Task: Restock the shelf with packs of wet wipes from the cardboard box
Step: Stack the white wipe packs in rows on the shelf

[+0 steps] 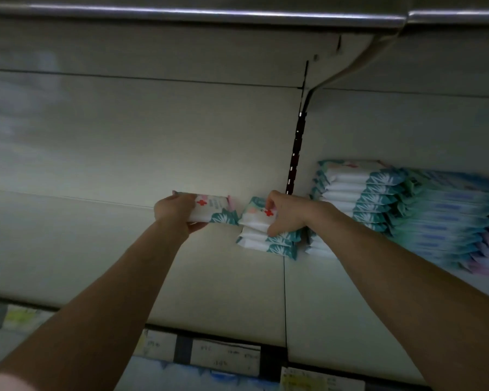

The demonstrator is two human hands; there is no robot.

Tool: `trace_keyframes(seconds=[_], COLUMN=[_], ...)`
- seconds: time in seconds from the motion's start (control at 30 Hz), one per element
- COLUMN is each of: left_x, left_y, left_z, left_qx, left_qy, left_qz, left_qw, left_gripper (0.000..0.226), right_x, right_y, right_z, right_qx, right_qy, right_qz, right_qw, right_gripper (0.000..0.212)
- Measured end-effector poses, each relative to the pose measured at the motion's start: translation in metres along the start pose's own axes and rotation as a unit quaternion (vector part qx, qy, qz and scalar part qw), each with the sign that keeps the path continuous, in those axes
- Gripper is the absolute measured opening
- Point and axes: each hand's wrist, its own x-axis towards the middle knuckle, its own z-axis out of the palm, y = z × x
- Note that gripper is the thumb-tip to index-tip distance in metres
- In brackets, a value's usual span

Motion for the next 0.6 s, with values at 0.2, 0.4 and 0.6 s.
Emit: trace_keyframes(seconds=[0.2,0.4,0.6], left_x=[0.002,-0.005,-0.022], left_y=[0.002,0.0,-0.011], left_z=[0.013,0.039,0.072], left_qx=[-0.029,0.006,0.064], left_qy=[0.016,-0.055,-0.183], left_qz=[0.051,0.038,0.015], left_qw=[0.998,0.998,0.981], left_gripper=[0.017,0.022,0.058], right_x=[0.002,-0.008,-0.013], right_y=[0.0,-0.009,-0.015], right_z=[0.006,-0.011,-0.025], right_qx=[-0.038,-0.114,-0.067], right_qy=[-0.001,0.021,0.066], right_qz=[-0.018,-0.025,-0.063], right_qw=[0.999,0.993,0.994], right_gripper=[0.057,0.068,0.097])
